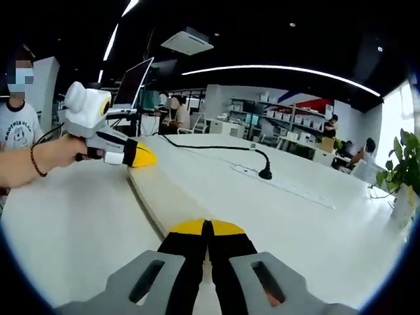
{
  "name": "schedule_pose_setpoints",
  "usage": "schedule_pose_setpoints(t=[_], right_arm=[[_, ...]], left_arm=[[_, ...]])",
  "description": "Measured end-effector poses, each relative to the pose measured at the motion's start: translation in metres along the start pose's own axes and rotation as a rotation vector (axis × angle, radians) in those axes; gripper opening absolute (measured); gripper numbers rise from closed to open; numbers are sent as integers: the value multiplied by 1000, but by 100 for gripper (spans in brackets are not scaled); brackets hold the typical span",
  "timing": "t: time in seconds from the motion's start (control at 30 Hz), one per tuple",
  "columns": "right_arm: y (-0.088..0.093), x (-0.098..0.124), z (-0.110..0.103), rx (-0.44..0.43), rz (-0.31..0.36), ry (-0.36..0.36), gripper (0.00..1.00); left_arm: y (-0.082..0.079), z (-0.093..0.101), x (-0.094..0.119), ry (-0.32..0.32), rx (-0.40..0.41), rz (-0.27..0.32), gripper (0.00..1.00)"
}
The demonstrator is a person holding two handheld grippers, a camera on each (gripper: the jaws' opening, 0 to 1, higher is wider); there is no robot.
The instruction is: Arrange the utensils inside the cutlery case until each visible utensil rests in its matching compartment.
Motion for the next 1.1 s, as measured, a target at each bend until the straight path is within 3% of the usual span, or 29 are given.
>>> schedule_pose_setpoints(t=[0.07, 0.47, 0.57, 0.67, 0.7, 0.73, 0.8, 0.9, 0.97, 1.0, 1.1], right_arm=[[-1, -1, 1, 21, 1, 7, 0], [3, -8, 3, -115, 23, -5, 0], [3, -9, 3, -112, 24, -6, 0], [0, -10, 2, -72, -7, 7, 0], [1, -10, 2, -75, -21, 15, 0], [0, -8, 1, -69, -19, 22, 0], [0, -7, 0, -48, -21, 35, 0], [-1, -7, -2, -17, -26, 50, 0], [0, -6, -2, -5, -22, 57, 0], [1, -6, -1, -11, -15, 62, 0], [3, -6, 1, -95, 0, 47, 0]], left_arm=[[1, 2, 1, 3, 1, 6, 0], [1, -1, 0, 29, 33, 14, 0], [0, -2, -4, 31, 43, 13, 0], [0, -2, -6, 13, 41, -19, 0], [6, -2, -6, -14, 134, -63, 0], [6, -6, -12, 21, 98, -21, 0], [6, 3, -6, -6, 46, 7, 0], [8, 6, -3, 1, 142, 34, 0], [6, -7, -9, 14, 119, 41, 0], [3, -7, -8, 13, 95, 63, 0], [6, -2, -6, 20, 122, 55, 0]])
Point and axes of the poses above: the point that each gripper's makers call its tool centre point, and the gripper's own axes: x roughly backward along the fingers, z roughly to its right, y roughly out of its underside, the point moved 8 cm from there along x, roughly backward along the fingers, and after that the axes turned 6 degrees about x, right-handed, at the moved point
